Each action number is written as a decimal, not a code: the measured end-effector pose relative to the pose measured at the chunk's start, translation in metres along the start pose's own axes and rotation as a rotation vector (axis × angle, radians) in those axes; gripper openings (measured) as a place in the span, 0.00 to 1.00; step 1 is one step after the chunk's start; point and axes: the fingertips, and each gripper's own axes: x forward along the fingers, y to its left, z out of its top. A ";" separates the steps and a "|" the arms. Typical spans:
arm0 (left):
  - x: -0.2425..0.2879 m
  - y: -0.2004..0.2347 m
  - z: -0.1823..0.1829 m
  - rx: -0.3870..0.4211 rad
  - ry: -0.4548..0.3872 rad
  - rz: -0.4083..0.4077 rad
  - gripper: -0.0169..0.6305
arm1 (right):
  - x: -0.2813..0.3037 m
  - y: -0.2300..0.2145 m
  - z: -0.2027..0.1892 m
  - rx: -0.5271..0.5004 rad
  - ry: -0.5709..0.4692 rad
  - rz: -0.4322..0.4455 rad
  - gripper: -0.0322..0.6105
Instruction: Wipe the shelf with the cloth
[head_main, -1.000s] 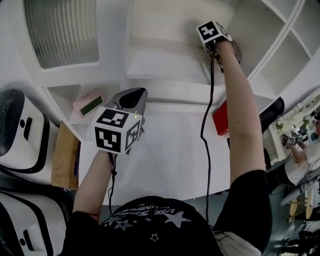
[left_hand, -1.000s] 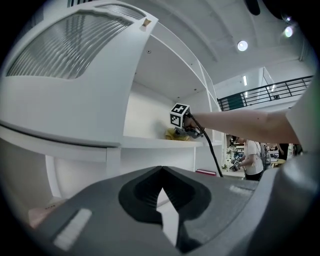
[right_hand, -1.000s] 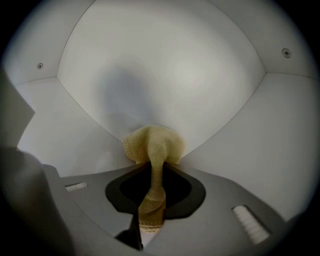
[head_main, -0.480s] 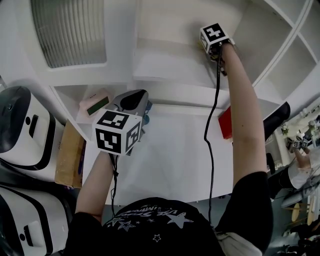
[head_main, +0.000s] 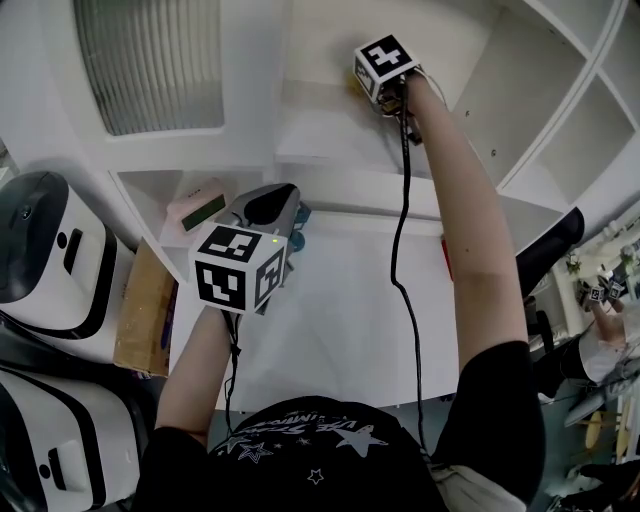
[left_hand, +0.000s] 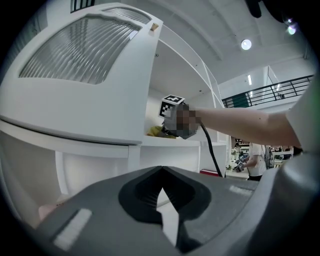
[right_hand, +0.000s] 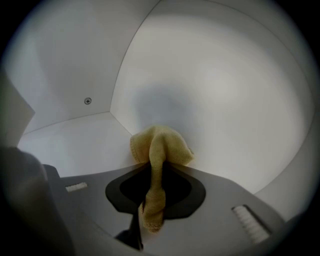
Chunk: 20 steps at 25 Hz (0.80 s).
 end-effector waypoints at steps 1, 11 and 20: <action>-0.002 0.002 0.000 -0.002 -0.003 0.004 0.03 | 0.000 0.007 0.006 -0.003 -0.009 0.016 0.18; -0.018 0.021 -0.004 -0.022 -0.011 0.044 0.03 | 0.002 0.066 0.056 -0.035 -0.116 0.123 0.18; -0.030 0.034 -0.006 -0.039 -0.019 0.065 0.03 | -0.005 0.112 0.087 -0.019 -0.196 0.299 0.18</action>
